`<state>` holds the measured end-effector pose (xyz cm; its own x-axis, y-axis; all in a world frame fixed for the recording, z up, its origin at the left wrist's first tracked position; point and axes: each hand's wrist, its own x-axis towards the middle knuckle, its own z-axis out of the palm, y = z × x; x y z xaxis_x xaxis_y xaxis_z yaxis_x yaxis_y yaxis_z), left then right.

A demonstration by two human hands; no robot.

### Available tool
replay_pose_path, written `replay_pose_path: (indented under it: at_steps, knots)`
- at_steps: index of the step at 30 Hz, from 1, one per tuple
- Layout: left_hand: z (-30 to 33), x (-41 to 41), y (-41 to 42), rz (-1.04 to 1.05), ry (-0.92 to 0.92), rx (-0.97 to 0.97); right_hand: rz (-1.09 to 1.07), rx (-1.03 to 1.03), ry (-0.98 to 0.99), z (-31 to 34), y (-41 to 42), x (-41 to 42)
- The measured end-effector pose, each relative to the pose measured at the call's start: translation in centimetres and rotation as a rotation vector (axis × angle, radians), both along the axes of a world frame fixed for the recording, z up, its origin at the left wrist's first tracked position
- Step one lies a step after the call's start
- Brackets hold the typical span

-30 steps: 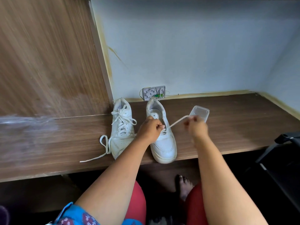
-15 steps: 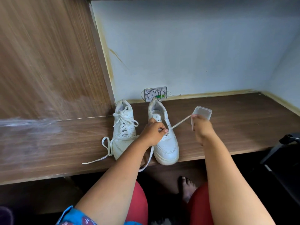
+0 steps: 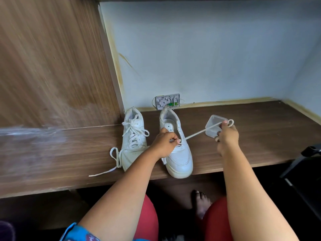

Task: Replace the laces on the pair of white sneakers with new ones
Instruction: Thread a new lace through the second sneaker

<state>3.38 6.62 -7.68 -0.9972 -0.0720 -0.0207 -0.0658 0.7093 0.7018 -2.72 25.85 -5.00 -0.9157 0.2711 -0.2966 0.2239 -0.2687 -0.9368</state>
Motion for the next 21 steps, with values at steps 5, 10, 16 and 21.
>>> replay_pose_path:
  at_steps: [5, 10, 16, 21]
  knots:
    - [-0.1, -0.3, 0.0, -0.003, -0.016, -0.009, 0.621, 0.498, 0.099, -2.0, -2.5, 1.2]
    - [-0.1, -0.4, -0.1, 0.003, -0.006, 0.002, 0.695, 0.793, 0.175, -3.4, -3.1, 1.1]
    - [0.1, 0.0, -0.1, -0.003, -0.007, 0.049, 0.152, 0.023, -0.039, -1.4, -0.8, -0.3]
    - [0.0, -0.2, -0.3, 0.022, -0.025, 0.099, -0.097, 0.445, -0.035, -1.6, -0.9, -0.1]
